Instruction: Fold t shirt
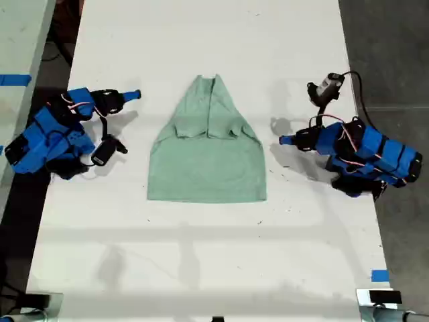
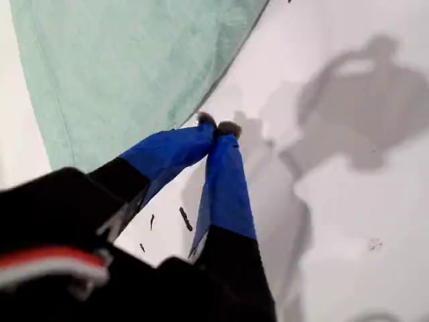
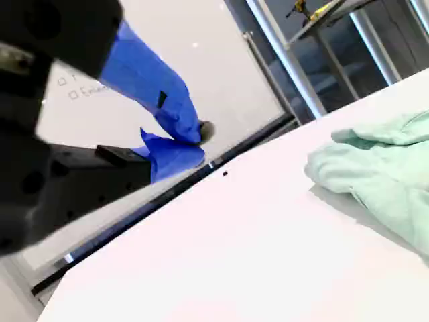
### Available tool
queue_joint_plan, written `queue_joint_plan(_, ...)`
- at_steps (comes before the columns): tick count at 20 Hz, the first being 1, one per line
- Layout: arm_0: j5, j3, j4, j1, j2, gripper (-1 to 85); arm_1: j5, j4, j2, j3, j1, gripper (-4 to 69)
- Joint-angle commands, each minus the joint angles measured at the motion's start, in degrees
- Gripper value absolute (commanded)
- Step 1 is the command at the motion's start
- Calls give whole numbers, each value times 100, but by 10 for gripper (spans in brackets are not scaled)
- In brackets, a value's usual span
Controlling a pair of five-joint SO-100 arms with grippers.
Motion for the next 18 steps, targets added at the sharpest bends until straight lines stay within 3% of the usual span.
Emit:
queue_joint_plan(1, -114, 114, 88, -97, 53, -3, 53, 9, 88, 255, 0, 14)
queue_joint_plan(11, -114, 114, 88, -97, 53, -3, 114, 9, 88, 255, -9, 13)
queue_joint_plan(14, -132, 114, 97, -97, 53, -3, 554, 220, -9, 26, 325, 8)
queue_joint_plan(18, -132, 114, 79, -123, 53, -3, 1257, 738, -1828, -1740, -176, 7)
